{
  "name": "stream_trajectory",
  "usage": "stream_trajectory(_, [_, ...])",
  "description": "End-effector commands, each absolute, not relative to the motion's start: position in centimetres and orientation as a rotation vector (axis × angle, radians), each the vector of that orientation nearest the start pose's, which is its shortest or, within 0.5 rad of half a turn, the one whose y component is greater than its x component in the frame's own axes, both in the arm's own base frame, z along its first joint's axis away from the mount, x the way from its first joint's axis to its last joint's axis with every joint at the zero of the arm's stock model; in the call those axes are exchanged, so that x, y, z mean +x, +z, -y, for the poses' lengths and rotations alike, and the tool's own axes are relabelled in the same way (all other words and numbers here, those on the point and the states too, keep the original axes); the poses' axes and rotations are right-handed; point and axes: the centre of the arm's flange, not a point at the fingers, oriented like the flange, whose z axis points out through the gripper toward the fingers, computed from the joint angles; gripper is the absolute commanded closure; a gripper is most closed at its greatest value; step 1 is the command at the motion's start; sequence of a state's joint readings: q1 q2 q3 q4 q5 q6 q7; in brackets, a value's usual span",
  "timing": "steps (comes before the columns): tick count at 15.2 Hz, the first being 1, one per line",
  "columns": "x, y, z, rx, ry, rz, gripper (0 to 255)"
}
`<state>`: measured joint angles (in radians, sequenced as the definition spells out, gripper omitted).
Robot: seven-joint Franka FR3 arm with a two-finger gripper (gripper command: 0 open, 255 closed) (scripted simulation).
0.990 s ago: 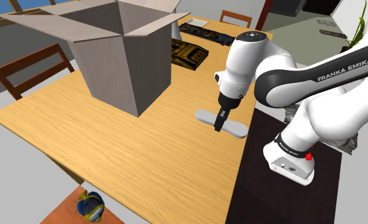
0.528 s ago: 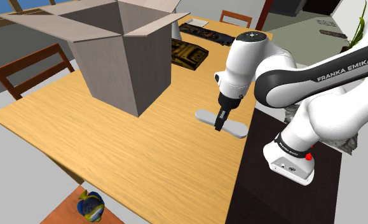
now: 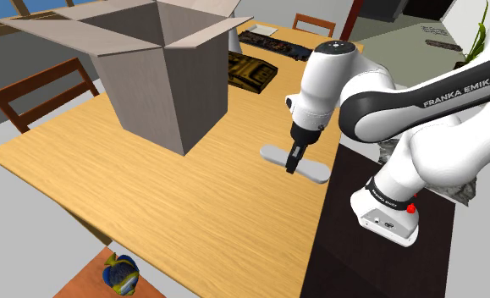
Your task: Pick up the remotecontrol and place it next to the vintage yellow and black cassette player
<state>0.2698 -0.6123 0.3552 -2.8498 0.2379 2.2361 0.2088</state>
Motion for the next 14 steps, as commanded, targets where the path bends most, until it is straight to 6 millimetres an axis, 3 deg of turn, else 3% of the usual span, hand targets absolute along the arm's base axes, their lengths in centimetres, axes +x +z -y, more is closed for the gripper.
stream_trajectory(1, [27.1, 35.6, -18.4, -3.146, 0.014, 0.322, 255])
stream_trajectory(14, [27.1, 42.5, -18.4, -3.146, 0.014, 0.322, 255])
